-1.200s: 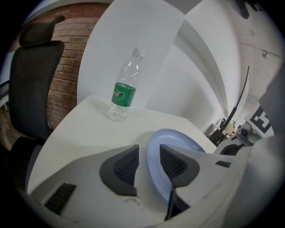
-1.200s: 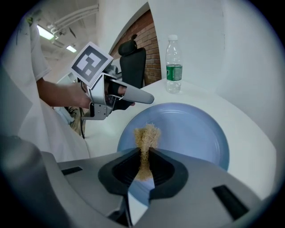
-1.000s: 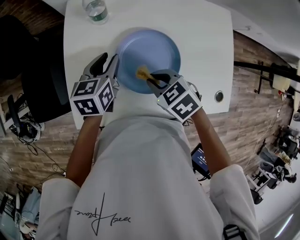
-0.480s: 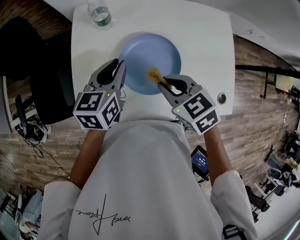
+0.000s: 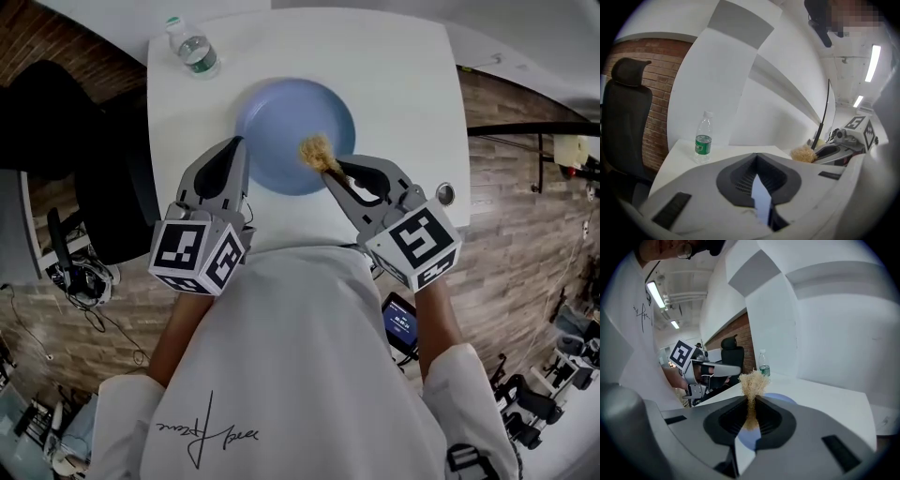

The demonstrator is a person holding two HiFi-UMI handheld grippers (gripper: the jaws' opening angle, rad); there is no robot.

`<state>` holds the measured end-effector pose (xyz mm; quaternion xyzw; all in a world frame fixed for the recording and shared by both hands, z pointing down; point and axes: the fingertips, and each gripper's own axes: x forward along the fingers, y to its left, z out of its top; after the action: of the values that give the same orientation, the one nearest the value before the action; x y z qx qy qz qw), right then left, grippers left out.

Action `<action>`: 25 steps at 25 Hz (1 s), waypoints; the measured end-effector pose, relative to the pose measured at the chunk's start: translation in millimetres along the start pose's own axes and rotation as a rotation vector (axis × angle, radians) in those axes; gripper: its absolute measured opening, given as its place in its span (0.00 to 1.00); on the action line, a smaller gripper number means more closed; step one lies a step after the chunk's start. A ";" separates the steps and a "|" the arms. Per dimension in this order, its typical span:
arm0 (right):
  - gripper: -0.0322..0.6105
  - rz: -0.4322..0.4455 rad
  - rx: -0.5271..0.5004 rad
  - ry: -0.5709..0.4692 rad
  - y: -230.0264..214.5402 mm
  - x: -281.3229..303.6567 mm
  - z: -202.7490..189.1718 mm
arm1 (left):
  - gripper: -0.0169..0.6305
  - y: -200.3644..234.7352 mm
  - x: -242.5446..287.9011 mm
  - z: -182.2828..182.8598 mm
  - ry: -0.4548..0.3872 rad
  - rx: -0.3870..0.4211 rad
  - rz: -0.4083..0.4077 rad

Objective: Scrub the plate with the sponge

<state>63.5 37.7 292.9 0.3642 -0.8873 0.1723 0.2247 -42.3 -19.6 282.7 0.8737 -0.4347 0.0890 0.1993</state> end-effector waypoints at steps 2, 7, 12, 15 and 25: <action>0.11 -0.002 -0.006 -0.010 2.5 -3.3 2.9 | 0.02 -2.5 -3.2 5.7 -0.013 -0.006 -0.005; 0.11 -0.003 0.021 -0.035 12.5 -10.2 3.0 | 0.01 -14.0 -7.3 13.6 -0.009 0.000 -0.047; 0.11 -0.027 0.022 -0.040 26.0 -12.7 6.5 | 0.01 -28.9 -11.5 3.9 0.023 -0.012 -0.133; 0.11 -0.032 0.025 -0.050 32.7 -12.5 5.0 | 0.01 -39.2 -14.0 5.9 0.029 -0.001 -0.189; 0.11 -0.024 0.048 -0.051 47.7 -16.8 2.3 | 0.01 -55.6 -16.8 -2.0 0.057 0.035 -0.226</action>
<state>39.0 78.4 275.3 0.3843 -0.8839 0.1813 0.1952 -8.2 23.6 263.9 0.9175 -0.3261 0.0987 0.2050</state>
